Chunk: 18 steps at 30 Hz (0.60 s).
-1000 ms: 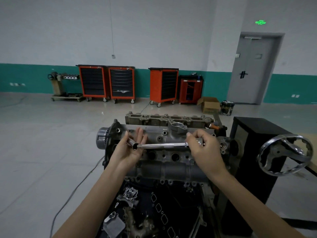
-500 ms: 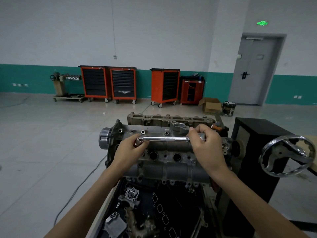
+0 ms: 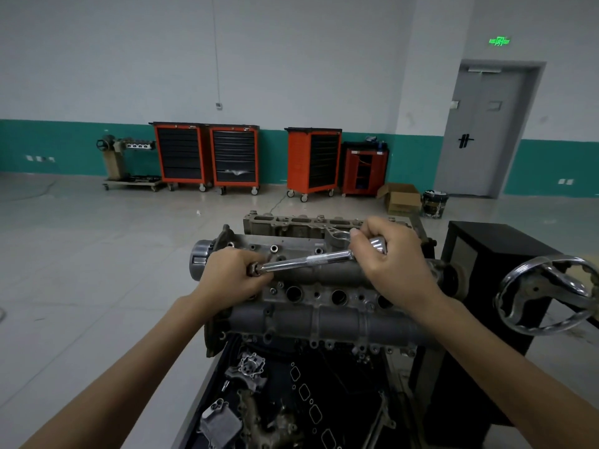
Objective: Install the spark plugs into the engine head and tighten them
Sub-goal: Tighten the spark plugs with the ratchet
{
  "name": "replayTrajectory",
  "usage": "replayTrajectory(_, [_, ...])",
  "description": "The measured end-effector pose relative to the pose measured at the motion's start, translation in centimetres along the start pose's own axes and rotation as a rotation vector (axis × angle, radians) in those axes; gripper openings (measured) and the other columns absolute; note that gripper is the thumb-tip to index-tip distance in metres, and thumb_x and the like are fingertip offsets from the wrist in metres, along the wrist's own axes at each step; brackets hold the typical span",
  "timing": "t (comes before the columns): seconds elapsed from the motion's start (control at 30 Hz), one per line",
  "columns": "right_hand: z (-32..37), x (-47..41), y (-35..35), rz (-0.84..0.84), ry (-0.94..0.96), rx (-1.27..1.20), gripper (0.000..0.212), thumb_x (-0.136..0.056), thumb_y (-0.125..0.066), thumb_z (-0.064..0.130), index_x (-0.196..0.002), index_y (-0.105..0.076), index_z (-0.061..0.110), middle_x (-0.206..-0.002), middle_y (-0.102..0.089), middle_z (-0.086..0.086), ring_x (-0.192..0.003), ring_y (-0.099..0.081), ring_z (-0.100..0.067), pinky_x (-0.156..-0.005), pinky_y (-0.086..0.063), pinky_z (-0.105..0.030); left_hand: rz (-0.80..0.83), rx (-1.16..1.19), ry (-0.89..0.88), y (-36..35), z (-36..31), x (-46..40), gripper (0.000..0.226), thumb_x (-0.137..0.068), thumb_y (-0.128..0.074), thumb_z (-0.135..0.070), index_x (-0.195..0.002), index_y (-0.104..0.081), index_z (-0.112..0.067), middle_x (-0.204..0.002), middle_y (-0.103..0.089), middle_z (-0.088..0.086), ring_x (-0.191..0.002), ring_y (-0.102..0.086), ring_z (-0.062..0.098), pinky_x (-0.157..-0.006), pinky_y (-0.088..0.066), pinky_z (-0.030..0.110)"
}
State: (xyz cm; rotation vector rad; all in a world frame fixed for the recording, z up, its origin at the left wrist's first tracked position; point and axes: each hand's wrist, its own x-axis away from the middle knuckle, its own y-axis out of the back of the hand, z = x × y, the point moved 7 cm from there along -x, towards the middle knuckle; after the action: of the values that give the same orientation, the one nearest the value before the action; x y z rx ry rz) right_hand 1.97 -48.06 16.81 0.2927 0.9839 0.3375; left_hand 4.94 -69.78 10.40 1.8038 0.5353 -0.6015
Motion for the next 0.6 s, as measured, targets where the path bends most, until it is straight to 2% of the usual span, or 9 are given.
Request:
replayTrajectory(0.1, [0.9,0.3,-0.2,-0.01,0.112,0.01,0.03,-0.087,-0.051,0.005,-0.059,-0.043,0.001,-0.05,-0.04,-0.008,-0.047,-0.037,-0.019,-0.044,-0.028,-0.025,0.044,0.082,0.01,-0.1,0.4,0.0,0.024,-0.071,-0.051,-0.036,-0.052,-0.052,-0.021,-0.045,-0.05,-0.003,-0.041,-0.042,0.007,-0.046,-0.028,0.018])
replayTrajectory(0.23, [2.4,0.4,-0.9,0.053,0.294,0.069,0.026,-0.086,-0.05,0.012,-0.06,-0.043,0.008,-0.05,-0.039,-0.002,-0.046,-0.038,-0.018,-0.042,-0.027,-0.022,0.14,0.105,-0.039,-1.0,-0.5,0.1,0.028,-0.071,-0.053,-0.034,-0.047,-0.041,-0.029,-0.04,-0.04,-0.009,-0.043,-0.045,0.007,-0.043,-0.027,0.017])
replayTrajectory(0.33, [2.3,0.3,-1.1,0.068,0.303,0.074,0.025,-0.085,-0.049,0.014,-0.061,-0.043,0.009,-0.051,-0.04,-0.001,-0.046,-0.038,-0.017,-0.042,-0.027,-0.021,0.132,0.116,-0.045,-1.2,-0.3,0.1,0.031,-0.071,-0.051,-0.042,-0.045,-0.037,-0.031,-0.038,-0.039,-0.01,-0.045,-0.047,0.006,-0.043,-0.03,0.018])
replayTrajectory(0.4, [2.1,0.2,-1.4,0.063,0.297,0.078,0.025,-0.085,-0.053,0.008,-0.063,-0.042,0.013,-0.052,-0.038,0.003,-0.047,-0.038,-0.015,-0.043,-0.026,-0.019,0.115,0.097,-0.04,-1.5,0.5,-0.1,0.037,-0.076,-0.059,-0.036,-0.047,-0.037,-0.033,-0.04,-0.04,-0.011,-0.046,-0.048,0.005,-0.042,-0.028,0.016])
replayTrajectory(0.5, [2.8,0.0,-2.5,0.053,0.349,0.201,0.023,-0.082,-0.055,0.005,-0.065,-0.042,0.014,-0.053,-0.038,0.004,-0.044,-0.036,-0.011,-0.043,-0.025,-0.016,0.144,-0.003,-0.038,-2.4,1.1,-0.7,0.036,-0.085,-0.063,-0.035,-0.06,-0.037,-0.036,-0.053,-0.046,-0.011,-0.05,-0.046,0.006,-0.047,-0.028,0.02])
replayTrajectory(0.6, [4.0,-0.1,-4.9,0.081,0.435,0.386,0.02,-0.084,-0.052,0.012,-0.065,-0.048,0.008,-0.052,-0.044,0.0,-0.042,-0.037,-0.012,-0.041,-0.028,-0.02,0.169,-0.073,-0.04,-3.1,1.2,-0.9,0.025,-0.087,-0.059,-0.043,-0.077,-0.043,-0.027,-0.071,-0.043,-0.013,-0.07,-0.047,0.013,-0.057,-0.029,0.024])
